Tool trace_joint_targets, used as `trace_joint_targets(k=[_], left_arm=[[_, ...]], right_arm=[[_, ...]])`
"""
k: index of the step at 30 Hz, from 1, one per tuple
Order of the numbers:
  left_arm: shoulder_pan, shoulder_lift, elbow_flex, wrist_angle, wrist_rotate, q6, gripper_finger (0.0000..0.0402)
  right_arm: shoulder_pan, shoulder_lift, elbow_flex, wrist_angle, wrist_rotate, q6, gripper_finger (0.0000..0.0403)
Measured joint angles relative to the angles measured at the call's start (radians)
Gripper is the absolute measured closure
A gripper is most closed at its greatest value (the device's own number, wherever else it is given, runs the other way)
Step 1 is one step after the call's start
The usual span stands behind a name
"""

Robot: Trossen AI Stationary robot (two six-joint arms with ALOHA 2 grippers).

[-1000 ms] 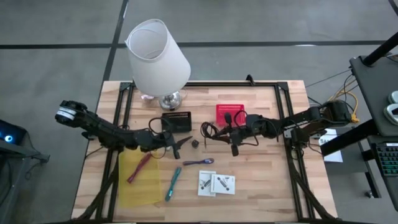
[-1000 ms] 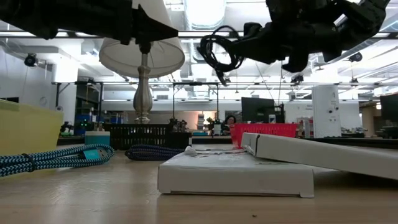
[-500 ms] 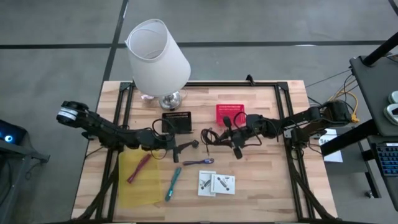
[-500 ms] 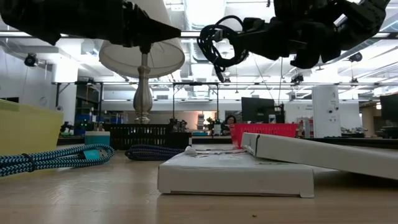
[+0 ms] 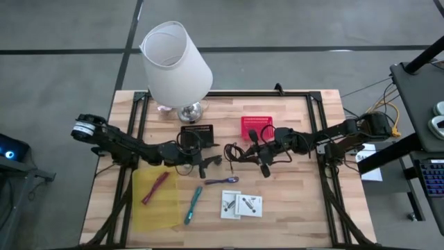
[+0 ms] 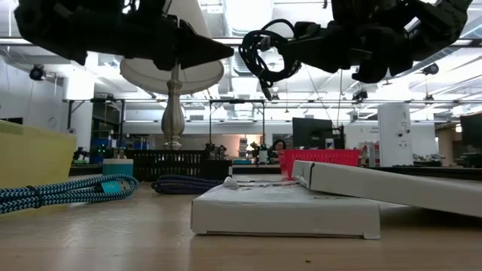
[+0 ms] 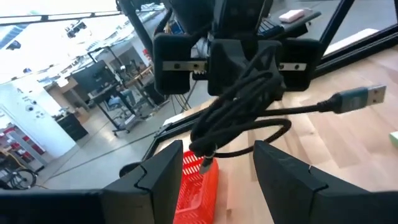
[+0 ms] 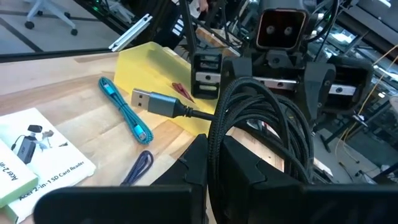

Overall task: Pick and place items into bin
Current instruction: Put the black charger cable into the yellow bin

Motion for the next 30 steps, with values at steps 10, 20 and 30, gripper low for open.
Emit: trace_joint_targets(k=[10,20,30], left_arm=[[0.021,0.063,0.027,0.077,0.008,0.006,0.0221],[0.032,0.136,0.084,0.074,0.01,0.054,0.0221],[0.034,0.145,0.107,0.074,0.027,0.051,0.0221]], right_arm=[[0.0,0.0,-0.001,0.0,0.0,-0.003,0.0383],[0.0,0.0,-0.001,-0.005,0.0,-0.005,0.0383],[0.0,0.0,-0.001,-0.007,0.0,-0.006,0.0383]])
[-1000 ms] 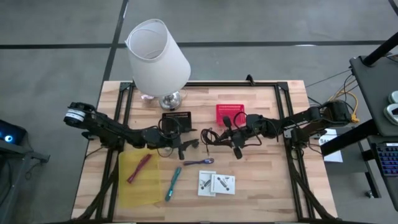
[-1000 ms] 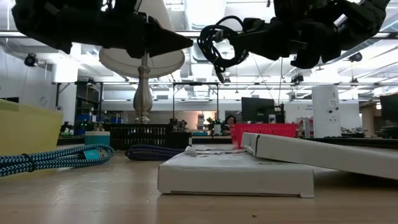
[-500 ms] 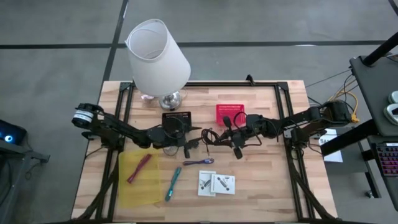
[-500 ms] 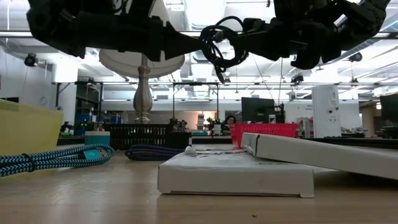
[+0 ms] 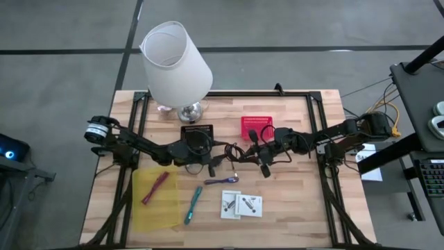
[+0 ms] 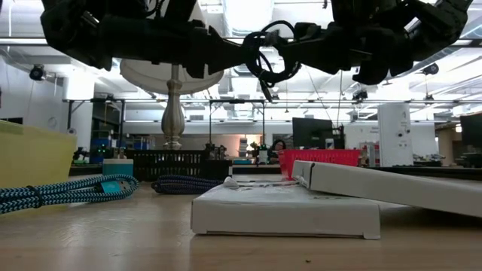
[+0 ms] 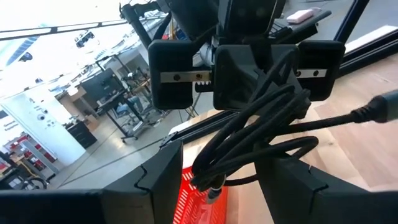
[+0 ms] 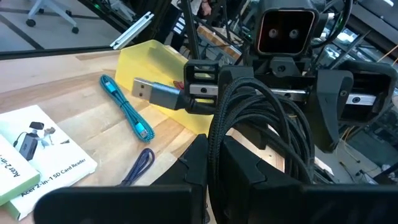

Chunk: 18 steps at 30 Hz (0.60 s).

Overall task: Pick and place items into bin
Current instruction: Put the black charger cable into the yellow bin

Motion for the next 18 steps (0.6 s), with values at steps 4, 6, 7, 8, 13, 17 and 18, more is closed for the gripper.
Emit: trace_joint_targets(k=[4,6,7,8,13,17,18], left_arm=[[0.0,0.0,0.0,0.0,0.007,-0.001,0.0221],[0.001,0.0,0.001,0.0,0.011,-0.002,0.0221],[0.002,0.0,0.003,0.0,0.013,-0.002,0.0221],[0.003,0.0,0.004,0.0,0.017,-0.002,0.0221],[0.005,0.0,0.004,0.0,0.019,-0.003,0.0221],[0.005,0.0,0.005,0.0,0.019,-0.004,0.0221],[0.005,0.0,0.005,0.0,0.019,-0.004,0.0221]], right_arm=[[0.0,0.0,0.0,0.0,0.0,0.0,0.0383],[0.0,0.0,0.0,0.0,0.0,0.0,0.0383],[0.0,0.0,0.0,0.0,0.0,0.0,0.0383],[0.0,0.0,0.0,0.0,0.0,0.0,0.0383],[0.0,0.0,0.0,0.0,0.0,0.0,0.0383],[0.0,0.0,0.0,0.0,0.0,0.0,0.0383],[0.0,0.0,0.0,0.0,0.0,0.0,0.0383]])
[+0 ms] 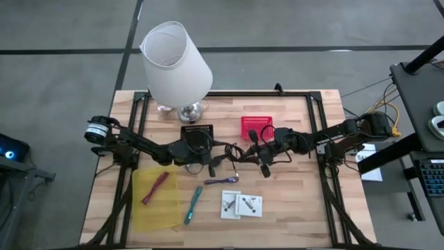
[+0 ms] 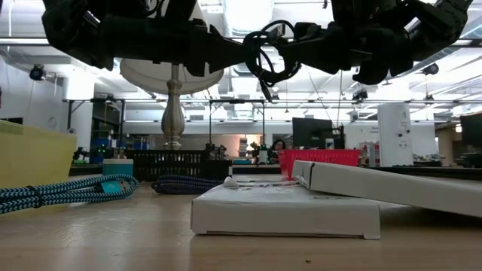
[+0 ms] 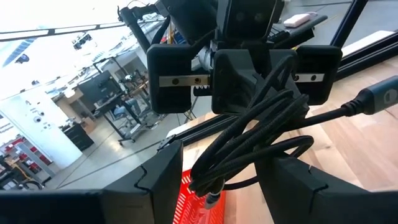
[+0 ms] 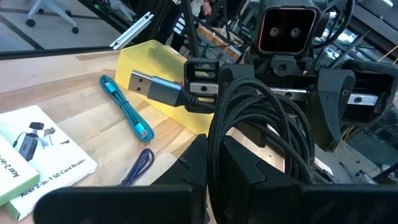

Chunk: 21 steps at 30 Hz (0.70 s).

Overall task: Pick and place items into bin
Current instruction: Put the black charger cable into the yellow bin

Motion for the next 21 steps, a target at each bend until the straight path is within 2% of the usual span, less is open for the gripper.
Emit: trace_joint_targets(k=[13,21], left_arm=[[0.001,0.0,0.0,0.0,0.0,0.0,0.0225],[0.002,0.0,0.0,0.0,0.0,0.001,0.028]], right_arm=[[0.0,0.0,0.0,0.0,0.0,0.0,0.0383],[-0.001,0.0,0.0,-0.001,0.0,0.0,0.0383]])
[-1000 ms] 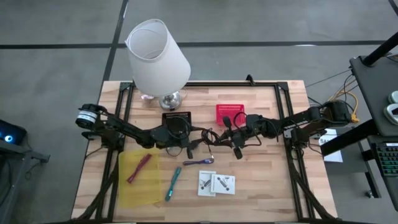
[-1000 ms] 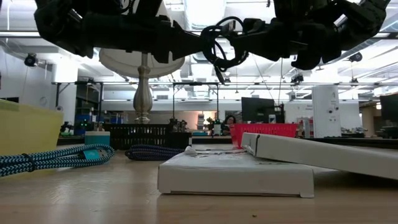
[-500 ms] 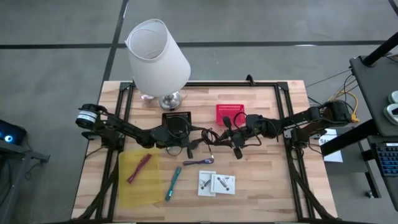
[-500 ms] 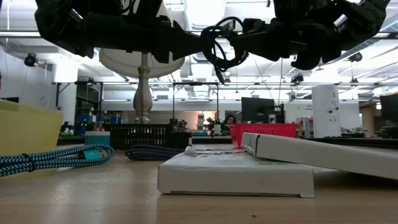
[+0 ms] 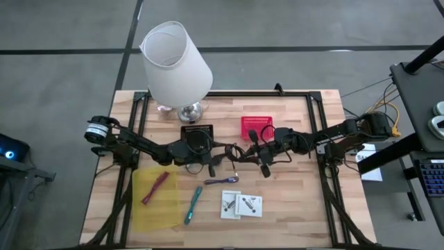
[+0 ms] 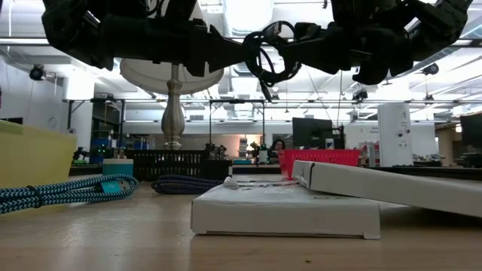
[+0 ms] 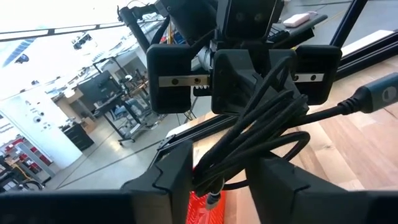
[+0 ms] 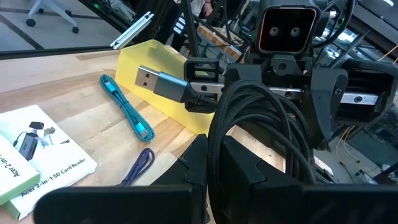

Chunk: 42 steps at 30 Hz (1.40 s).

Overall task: Pick and place items into bin
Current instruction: Put the black charger cable into the yellow bin

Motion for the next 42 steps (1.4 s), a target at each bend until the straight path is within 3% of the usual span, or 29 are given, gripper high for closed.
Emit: trace_joint_targets(k=[17,29,42], left_arm=[[0.004,0.0,0.0,-0.003,0.0,0.003,0.0377],[0.004,0.0,-0.001,-0.012,0.0,0.003,0.0388],[0.004,0.0,-0.002,-0.006,0.0,0.0,0.0389]], right_arm=[[0.0,-0.001,0.0,0.001,0.0,0.012,0.0383],[0.001,-0.002,0.001,-0.043,0.009,-0.006,0.0381],[0.001,0.0,0.001,-0.057,0.014,0.014,0.0284]])
